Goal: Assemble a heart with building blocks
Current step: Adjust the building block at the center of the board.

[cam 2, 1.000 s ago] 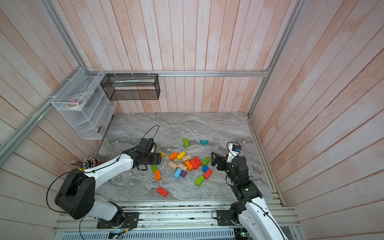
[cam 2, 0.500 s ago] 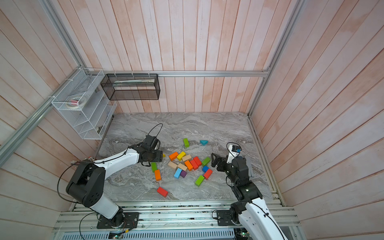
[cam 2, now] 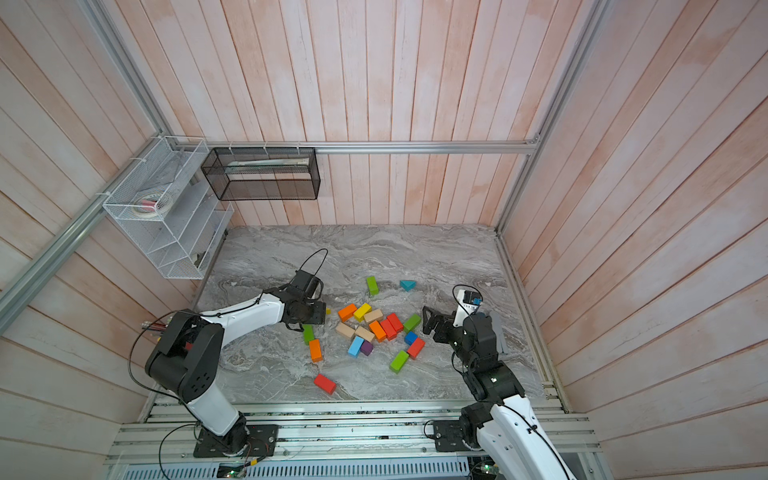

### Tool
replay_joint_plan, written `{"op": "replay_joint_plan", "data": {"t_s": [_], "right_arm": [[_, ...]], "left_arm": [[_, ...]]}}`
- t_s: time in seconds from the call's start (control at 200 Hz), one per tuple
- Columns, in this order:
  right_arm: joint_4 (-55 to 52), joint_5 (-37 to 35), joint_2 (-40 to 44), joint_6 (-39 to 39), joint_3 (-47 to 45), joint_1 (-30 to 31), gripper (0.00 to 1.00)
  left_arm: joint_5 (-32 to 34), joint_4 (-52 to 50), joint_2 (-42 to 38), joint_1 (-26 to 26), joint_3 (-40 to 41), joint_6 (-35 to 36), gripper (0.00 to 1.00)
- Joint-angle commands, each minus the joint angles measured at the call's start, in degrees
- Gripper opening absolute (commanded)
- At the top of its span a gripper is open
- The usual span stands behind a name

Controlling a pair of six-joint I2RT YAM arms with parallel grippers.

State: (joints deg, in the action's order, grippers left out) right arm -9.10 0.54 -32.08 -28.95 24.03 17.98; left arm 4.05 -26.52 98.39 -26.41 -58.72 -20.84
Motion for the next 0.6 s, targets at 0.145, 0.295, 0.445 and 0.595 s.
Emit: {"op": "replay_joint_plan", "data": {"t_s": [0.145,0.295,0.445,0.595], "right_arm": [[-1.1,-0.1,0.2,-0.4,-0.3,0.2,0.98],[-1.2,-0.1,0.3,-0.5,-0.4,0.3,0.98],[-1.2,-0.2,0.4,-0.5,-0.4,0.2,0.98],[-1.2,0.0,0.4,-0.5,-0.3,0.3,0.98]], "left_arm": [[-2.5,2.5,1.5,1.4,-1.9,-0.4,0.67],[-3.2,3.0,1.8,1.4,-2.1,-0.3,0.66],[-3.5,3.3,2.3,1.4,-2.5,-0.3,0.66],[-3.6,3.3,3.2,1.4,-3.1,-0.3,0.66]]}}
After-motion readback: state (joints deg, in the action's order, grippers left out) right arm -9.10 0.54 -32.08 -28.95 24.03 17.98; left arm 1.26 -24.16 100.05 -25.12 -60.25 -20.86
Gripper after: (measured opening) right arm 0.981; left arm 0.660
